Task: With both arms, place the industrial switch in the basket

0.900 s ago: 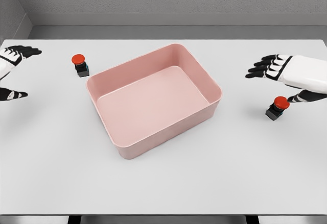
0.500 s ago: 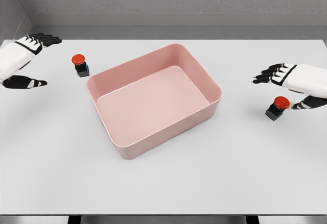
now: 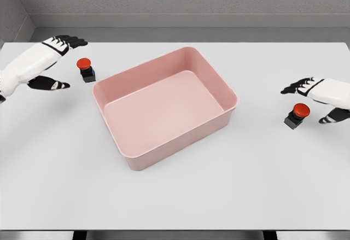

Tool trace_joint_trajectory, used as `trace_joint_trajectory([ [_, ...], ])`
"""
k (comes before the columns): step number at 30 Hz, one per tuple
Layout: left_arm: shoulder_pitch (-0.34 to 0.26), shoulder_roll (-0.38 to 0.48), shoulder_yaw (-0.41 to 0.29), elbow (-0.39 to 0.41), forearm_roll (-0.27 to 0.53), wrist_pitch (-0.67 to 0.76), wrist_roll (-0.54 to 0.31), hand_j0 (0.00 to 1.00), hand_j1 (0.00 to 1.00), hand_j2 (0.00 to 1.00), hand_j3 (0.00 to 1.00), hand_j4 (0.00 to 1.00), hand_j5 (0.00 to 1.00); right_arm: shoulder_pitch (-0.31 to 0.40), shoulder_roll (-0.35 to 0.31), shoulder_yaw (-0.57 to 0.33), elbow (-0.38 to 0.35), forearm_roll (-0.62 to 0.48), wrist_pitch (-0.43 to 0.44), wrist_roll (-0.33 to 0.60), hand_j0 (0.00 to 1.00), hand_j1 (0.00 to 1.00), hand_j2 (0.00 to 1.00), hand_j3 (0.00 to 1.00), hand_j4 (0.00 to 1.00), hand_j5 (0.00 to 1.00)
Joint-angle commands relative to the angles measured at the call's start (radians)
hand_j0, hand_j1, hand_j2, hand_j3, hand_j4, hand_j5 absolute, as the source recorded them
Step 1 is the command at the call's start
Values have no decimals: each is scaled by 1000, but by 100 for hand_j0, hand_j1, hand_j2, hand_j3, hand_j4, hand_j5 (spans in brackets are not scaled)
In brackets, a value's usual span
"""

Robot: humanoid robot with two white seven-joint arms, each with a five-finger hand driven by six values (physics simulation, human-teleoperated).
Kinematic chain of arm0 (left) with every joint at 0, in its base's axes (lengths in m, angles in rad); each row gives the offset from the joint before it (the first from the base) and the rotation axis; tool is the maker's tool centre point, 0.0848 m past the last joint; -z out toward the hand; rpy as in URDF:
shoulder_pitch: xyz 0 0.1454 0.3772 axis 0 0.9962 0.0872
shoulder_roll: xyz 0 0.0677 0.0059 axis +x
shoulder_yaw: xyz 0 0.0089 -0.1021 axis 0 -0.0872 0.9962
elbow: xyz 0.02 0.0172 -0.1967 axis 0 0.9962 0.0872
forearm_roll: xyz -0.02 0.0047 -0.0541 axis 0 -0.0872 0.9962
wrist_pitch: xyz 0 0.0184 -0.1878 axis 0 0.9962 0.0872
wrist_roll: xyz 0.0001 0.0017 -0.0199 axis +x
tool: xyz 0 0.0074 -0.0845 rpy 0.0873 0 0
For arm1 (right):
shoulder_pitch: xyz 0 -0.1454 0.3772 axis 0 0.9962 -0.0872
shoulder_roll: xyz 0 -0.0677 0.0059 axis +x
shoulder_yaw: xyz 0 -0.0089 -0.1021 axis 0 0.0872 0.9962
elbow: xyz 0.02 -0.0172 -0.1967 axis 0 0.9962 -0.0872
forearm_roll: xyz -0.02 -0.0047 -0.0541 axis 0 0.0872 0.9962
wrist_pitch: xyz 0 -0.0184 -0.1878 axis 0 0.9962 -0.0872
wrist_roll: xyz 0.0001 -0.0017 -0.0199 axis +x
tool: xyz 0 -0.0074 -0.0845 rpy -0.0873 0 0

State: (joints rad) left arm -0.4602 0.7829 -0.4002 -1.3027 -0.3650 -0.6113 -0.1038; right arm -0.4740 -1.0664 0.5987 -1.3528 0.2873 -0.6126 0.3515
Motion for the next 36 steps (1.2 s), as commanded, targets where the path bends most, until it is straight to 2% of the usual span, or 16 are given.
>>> trace_joint_trajectory([
  [1,-8,-19,-17,33,3,0,-16,100,100,100,100,100,100,0,26,1,41,6,2,0,100,100,100,100,100,100],
  [6,-35,-31,-35,85,3,0,-16,100,100,100,100,100,100,-3,48,-4,66,15,2,-2,100,100,100,100,100,100],
  [8,-49,-47,-39,117,1,0,-17,100,100,100,100,100,100,-3,82,-2,78,33,2,0,100,100,100,100,100,100],
  [15,-120,-94,-88,212,1,0,-33,100,100,100,100,100,100,0,88,0,66,33,2,0,99,99,99,99,99,99],
  [19,-176,-135,-123,319,-22,0,-36,100,100,100,100,100,100,3,88,0,57,33,2,0,90,90,90,90,90,90],
  [26,-189,-149,-124,345,-31,0,-39,100,100,100,100,100,100,5,86,1,44,42,2,0,75,75,75,75,75,75],
  [32,-215,-157,-135,405,-31,0,-39,100,100,100,100,100,100,6,86,4,44,44,2,12,70,70,70,70,70,70],
  [36,-245,-177,-154,454,-31,0,-39,100,100,100,100,100,100,6,85,4,44,49,2,12,57,57,57,57,57,57],
])
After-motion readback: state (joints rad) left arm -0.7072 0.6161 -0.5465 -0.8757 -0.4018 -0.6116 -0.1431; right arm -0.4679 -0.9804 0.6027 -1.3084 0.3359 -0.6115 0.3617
